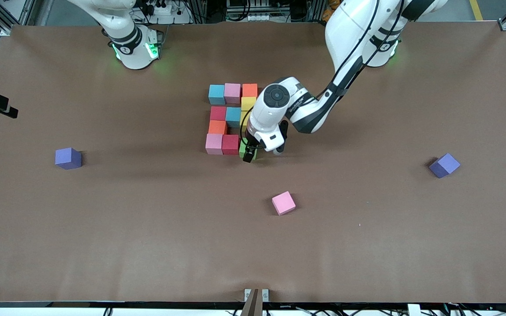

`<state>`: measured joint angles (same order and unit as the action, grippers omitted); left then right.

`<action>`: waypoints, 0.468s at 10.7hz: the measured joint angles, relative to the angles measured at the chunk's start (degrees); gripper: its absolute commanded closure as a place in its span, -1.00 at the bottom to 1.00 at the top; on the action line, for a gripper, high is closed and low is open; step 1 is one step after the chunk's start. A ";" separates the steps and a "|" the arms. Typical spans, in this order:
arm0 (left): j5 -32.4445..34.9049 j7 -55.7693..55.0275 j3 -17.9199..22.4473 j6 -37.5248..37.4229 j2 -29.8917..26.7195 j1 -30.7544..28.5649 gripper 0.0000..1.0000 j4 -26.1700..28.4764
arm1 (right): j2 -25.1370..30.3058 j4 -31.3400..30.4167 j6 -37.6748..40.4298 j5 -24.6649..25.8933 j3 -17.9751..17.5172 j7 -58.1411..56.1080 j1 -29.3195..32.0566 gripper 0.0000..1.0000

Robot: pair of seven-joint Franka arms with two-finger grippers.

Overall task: Form number 2 with 11 blocks
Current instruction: 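Open the left gripper and lift it off the green cube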

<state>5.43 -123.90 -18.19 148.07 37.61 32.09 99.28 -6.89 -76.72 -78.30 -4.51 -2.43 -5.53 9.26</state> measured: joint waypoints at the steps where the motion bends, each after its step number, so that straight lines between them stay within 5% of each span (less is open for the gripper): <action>1: 0.09 2.34 0.03 -1.67 -1.71 -0.07 -1.00 -0.13 | 0.00 0.01 0.02 0.03 -0.01 0.00 -0.14 -1.00; 5: 0.14 11.03 0.36 -7.97 -7.94 -2.03 -1.00 -0.22 | 0.00 0.01 0.06 0.04 -0.10 -0.01 -0.37 -1.00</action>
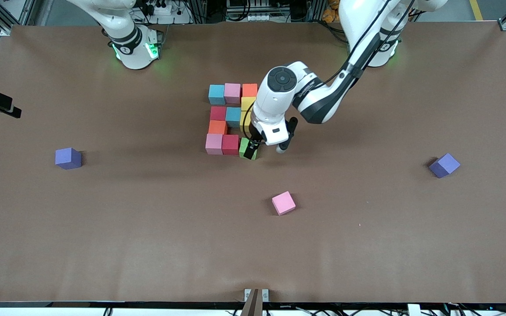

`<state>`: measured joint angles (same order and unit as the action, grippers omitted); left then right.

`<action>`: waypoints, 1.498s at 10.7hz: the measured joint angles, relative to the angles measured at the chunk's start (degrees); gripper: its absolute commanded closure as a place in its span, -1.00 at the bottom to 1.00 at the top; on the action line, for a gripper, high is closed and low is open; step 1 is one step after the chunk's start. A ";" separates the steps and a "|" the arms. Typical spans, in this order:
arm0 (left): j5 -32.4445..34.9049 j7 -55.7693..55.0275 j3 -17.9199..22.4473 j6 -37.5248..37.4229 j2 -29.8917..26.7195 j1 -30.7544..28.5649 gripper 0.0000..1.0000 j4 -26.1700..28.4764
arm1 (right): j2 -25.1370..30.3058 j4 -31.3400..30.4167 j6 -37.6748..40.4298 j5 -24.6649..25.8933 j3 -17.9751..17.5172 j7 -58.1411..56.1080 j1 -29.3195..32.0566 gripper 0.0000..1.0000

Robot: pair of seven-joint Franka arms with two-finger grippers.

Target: Form number 2 with 11 blocks

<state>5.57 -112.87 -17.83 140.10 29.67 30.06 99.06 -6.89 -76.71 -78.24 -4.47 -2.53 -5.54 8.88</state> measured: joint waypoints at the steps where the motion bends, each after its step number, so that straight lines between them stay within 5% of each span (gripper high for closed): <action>1: 0.03 2.71 0.04 -1.33 -1.07 -0.86 -1.00 -0.02 | 0.00 0.00 0.00 0.00 -0.01 0.00 -0.04 -1.00; 16: 0.13 68.53 0.41 -33.75 -14.66 -21.32 -1.00 -6.31 | 0.03 0.03 0.91 0.35 -0.10 -0.02 -2.01 -1.00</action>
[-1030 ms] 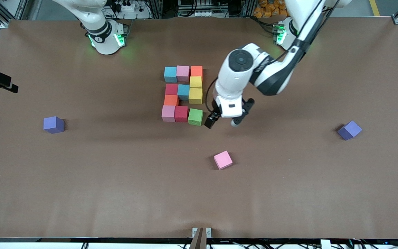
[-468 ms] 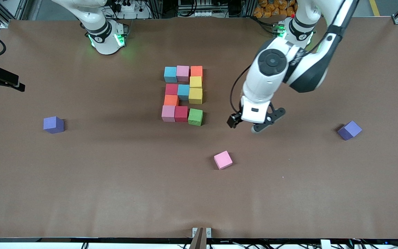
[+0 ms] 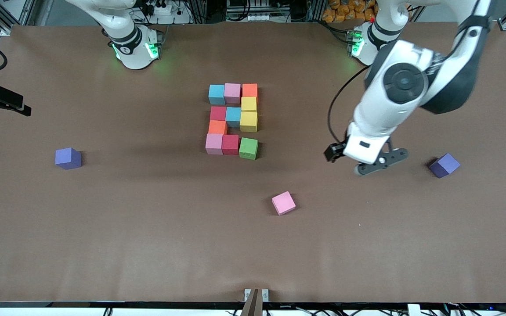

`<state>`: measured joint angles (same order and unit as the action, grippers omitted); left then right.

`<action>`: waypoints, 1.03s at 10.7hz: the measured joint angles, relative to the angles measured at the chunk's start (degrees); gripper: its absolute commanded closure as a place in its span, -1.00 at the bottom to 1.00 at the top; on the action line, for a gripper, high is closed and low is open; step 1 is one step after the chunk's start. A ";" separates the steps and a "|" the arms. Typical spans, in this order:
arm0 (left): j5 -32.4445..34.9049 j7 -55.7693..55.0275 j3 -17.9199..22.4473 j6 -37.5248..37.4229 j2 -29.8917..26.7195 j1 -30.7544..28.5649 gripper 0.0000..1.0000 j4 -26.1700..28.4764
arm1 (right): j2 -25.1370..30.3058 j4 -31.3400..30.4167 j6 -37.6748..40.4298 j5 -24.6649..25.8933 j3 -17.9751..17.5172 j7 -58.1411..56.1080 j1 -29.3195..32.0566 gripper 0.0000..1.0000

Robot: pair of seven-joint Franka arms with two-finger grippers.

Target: Form number 2 with 11 blocks

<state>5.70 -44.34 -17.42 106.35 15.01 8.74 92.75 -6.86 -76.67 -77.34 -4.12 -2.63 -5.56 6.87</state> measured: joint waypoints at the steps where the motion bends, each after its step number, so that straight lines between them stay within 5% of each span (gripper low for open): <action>1: 0.00 3.85 0.02 -1.49 -1.29 -1.45 -1.00 -0.04 | 0.01 0.01 0.00 0.00 0.00 0.00 0.00 -1.00; 11: -0.27 25.38 0.05 -12.08 -9.48 -12.22 -1.00 -2.33 | 0.04 0.05 0.03 0.01 -0.02 0.00 0.00 -1.00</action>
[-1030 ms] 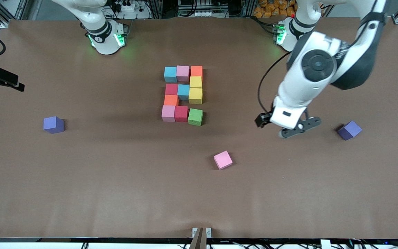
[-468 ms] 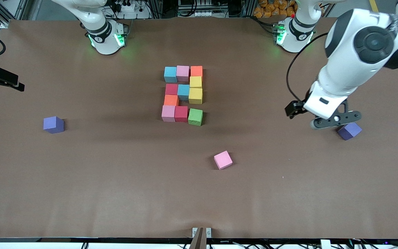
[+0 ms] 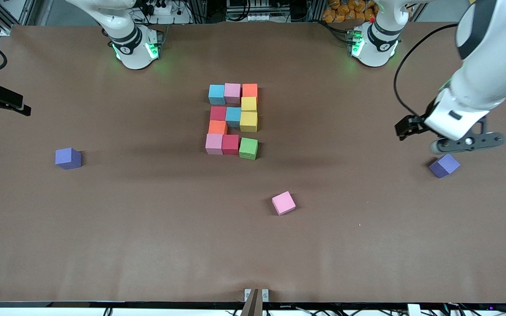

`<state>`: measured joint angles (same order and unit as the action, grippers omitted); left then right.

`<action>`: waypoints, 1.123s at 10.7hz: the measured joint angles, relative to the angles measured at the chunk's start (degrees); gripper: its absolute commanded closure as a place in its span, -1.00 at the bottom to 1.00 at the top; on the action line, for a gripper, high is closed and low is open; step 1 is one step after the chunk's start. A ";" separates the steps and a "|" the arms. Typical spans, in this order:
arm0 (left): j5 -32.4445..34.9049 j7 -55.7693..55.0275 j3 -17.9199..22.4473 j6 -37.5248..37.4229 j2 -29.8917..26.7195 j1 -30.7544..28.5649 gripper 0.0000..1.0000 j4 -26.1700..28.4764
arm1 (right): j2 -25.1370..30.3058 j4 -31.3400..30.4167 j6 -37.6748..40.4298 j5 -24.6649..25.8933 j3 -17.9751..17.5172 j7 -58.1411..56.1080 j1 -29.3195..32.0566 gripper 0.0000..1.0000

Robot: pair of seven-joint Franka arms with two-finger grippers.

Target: Form number 2 with 11 blocks

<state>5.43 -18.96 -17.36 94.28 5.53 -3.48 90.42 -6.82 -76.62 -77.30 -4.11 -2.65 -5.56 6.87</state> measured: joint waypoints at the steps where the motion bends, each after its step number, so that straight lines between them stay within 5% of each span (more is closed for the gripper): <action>1: 0.00 0.37 0.00 -0.30 -0.21 -0.20 -1.00 -0.89 | 0.00 0.00 0.00 0.00 0.00 0.00 0.00 -1.00; 4: -0.01 3.89 1.48 -1.40 -0.27 0.00 -1.00 -2.58 | 0.00 0.00 0.01 0.03 0.00 0.00 0.00 -1.00; 8: -0.22 16.20 9.76 -3.16 -1.02 5.50 -1.00 -4.10 | 1.20 1.23 0.03 4.97 -0.05 -0.02 -0.58 -1.00; 12: -1.99 15.33 11.04 -3.44 -3.75 6.82 -1.00 -4.16 | 2.46 1.34 0.25 5.82 -0.19 -0.01 -1.22 -1.00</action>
<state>3.44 -3.63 -6.33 90.83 1.78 3.34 86.26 -4.37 -75.27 -77.05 1.71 -2.84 -5.57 5.65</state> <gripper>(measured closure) 0.000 0.000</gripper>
